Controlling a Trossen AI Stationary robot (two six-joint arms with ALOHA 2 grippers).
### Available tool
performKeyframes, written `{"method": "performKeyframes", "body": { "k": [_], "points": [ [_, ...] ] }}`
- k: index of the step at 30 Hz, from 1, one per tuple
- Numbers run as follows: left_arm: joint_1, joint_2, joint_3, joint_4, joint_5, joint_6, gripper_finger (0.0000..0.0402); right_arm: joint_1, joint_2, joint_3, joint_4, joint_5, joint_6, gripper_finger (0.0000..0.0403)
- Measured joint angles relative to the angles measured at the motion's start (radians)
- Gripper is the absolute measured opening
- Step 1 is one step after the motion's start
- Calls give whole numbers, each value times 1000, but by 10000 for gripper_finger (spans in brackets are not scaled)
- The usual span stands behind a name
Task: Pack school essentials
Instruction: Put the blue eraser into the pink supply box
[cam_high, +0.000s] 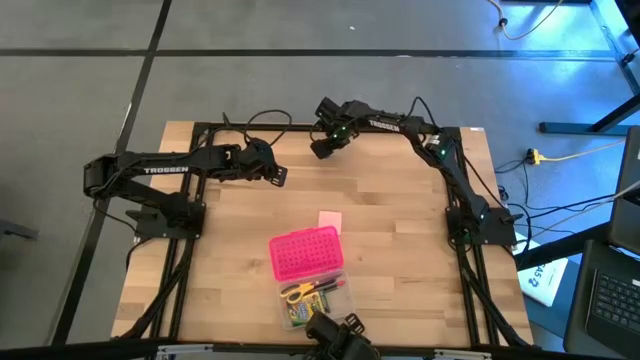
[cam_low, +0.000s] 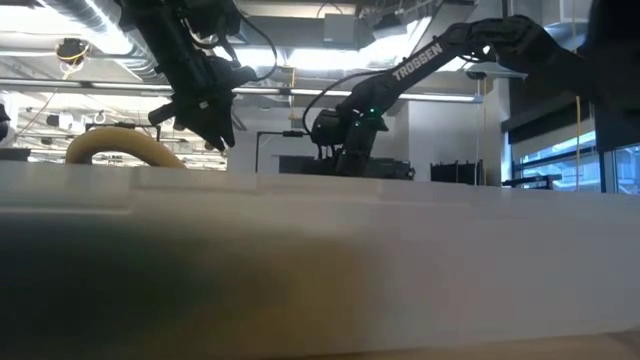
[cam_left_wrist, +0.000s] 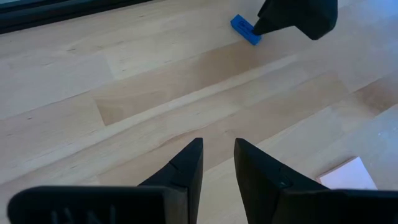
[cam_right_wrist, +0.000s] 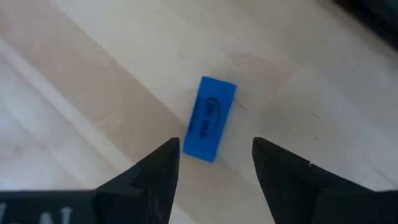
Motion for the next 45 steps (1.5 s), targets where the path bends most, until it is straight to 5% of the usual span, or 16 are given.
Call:
{"method": "performKeyframes", "body": {
  "k": [20, 29, 45],
  "points": [
    [2, 0, 0, 0, 23, -2, 85, -6, 4, 5, 19, -60, -72, 204],
    [84, 9, 0, 12, 85, 7, 85, -40, 5, 138, -116, -44, -90, 204],
    [255, 312, 0, 404, 354, 233, 85, -96, 5, 305, -404, 11, -478, 204]
  ]
}}
